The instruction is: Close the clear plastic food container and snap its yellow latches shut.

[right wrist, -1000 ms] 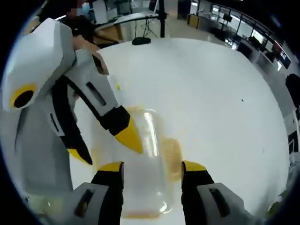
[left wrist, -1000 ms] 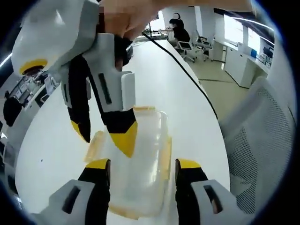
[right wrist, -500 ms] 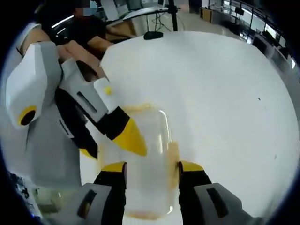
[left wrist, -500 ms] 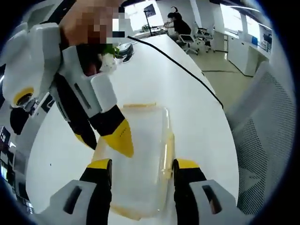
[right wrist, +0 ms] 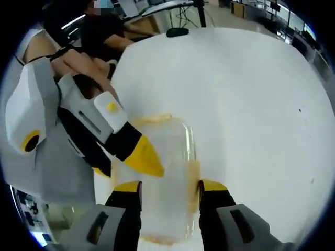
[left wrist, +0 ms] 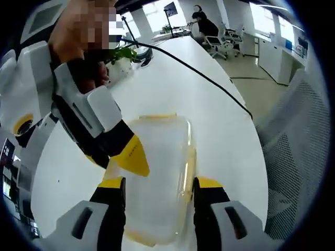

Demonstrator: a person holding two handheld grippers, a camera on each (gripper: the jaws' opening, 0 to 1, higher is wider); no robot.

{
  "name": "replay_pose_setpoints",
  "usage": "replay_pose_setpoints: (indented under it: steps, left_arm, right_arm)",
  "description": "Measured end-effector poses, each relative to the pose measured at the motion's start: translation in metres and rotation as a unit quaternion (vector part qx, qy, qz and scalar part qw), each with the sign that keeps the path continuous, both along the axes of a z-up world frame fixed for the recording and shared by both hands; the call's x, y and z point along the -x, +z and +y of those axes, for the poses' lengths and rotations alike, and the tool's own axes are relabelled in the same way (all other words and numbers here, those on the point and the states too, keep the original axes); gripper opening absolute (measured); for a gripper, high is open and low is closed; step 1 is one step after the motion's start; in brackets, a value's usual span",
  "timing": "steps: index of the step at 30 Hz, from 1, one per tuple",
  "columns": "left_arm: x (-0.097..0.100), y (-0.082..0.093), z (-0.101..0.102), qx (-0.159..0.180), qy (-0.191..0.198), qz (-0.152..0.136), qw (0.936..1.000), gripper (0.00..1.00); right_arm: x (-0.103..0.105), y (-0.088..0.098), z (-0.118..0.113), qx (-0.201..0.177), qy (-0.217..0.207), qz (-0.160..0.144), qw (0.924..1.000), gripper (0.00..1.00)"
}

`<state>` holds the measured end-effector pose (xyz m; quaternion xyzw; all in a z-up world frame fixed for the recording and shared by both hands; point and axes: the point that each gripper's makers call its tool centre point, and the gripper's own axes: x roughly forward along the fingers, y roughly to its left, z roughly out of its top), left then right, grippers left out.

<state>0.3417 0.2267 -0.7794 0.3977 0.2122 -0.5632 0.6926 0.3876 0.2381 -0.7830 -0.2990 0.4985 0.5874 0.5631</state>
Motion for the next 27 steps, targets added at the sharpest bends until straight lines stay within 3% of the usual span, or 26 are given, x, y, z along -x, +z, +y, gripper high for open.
replay_pose_setpoints:
  steps: [5, 6, 7, 8, 9, 13, 21, 27]
  left_arm:
    - [-0.0005, -0.0017, 0.0000, -0.004, 0.004, -0.007, 1.0000, 0.48]
    - [-0.0035, -0.0018, 0.0024, -0.021, -0.004, -0.027, 0.9994, 0.48]
    - [-0.0016, -0.0039, -0.0029, -0.006, 0.006, -0.012, 0.9999, 0.47]
    - [0.0064, -0.0042, -0.0011, -0.012, -0.016, 0.006, 0.9998, 0.47]
    - [0.0014, 0.0001, -0.0007, -0.005, -0.003, -0.010, 0.9999, 0.47]
    - [0.0023, -0.0010, 0.0005, -0.008, -0.006, -0.009, 0.9999, 0.47]
    - [0.0020, -0.0009, 0.0006, -0.002, -0.009, -0.011, 0.9999, 0.48]
    - [0.0019, -0.0005, 0.0004, -0.002, -0.011, -0.014, 0.9998, 0.48]
  right_arm:
    - [0.0007, -0.0006, -0.0001, 0.003, -0.014, 0.005, 0.9999, 0.41]
    - [0.0011, -0.0019, 0.0007, 0.003, -0.018, 0.008, 0.9998, 0.40]
    - [0.0011, -0.0034, 0.0015, -0.004, -0.028, 0.016, 0.9995, 0.40]
    - [0.0049, -0.0058, 0.0052, -0.013, -0.022, 0.033, 0.9991, 0.39]
    - [-0.0018, -0.0074, 0.0040, -0.004, -0.026, 0.022, 0.9994, 0.38]
    - [0.0023, -0.0076, 0.0056, 0.011, -0.024, 0.027, 0.9993, 0.39]
    - [0.0044, -0.0042, 0.0028, -0.008, -0.032, 0.023, 0.9992, 0.40]
    - [0.0044, -0.0034, 0.0028, -0.001, -0.037, 0.022, 0.9991, 0.42]
